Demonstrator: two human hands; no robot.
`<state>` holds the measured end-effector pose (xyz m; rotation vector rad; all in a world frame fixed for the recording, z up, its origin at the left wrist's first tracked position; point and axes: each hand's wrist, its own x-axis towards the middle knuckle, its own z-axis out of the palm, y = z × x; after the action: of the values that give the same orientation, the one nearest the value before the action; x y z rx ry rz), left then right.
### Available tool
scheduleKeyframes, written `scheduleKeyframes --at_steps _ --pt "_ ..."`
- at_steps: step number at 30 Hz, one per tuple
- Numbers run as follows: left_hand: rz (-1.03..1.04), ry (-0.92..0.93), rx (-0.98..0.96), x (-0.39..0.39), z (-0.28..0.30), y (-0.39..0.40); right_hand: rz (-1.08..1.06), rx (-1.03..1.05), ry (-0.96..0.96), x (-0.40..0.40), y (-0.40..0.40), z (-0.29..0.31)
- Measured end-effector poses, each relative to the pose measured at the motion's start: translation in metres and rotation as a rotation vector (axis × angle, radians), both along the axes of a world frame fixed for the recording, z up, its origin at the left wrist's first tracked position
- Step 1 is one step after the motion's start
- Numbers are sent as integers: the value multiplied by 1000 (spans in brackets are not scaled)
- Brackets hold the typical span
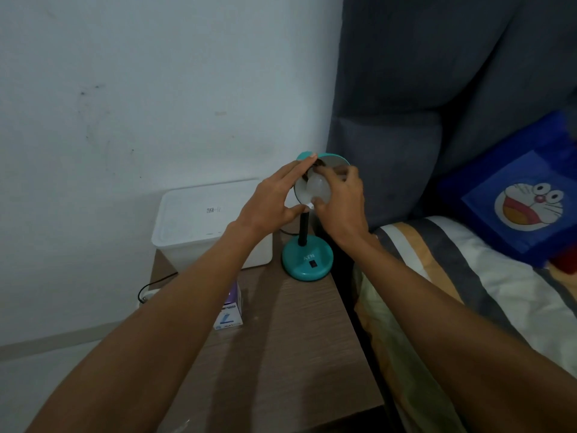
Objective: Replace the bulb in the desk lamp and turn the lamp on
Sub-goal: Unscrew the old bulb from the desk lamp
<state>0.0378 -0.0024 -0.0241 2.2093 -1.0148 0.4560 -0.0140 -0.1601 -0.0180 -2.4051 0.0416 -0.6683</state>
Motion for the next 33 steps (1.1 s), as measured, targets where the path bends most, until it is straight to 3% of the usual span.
scheduleKeyframes --at_steps 5,11,16,23,28,33 --pt "-2 20 -13 1 -2 0 -50 169 17 1 2 -1" --pt "6 16 -19 -1 -3 0 -33 65 39 2 4 4" --pt "-3 20 -14 -1 -2 -1 -92 211 39 2 5 1" --pt "-1 17 -12 -3 -1 0 -67 164 64 3 9 4" --pt "5 10 -12 -4 -2 -2 -133 407 101 5 12 6" --pt "5 10 -6 -4 -1 1 -126 288 104 5 10 10"
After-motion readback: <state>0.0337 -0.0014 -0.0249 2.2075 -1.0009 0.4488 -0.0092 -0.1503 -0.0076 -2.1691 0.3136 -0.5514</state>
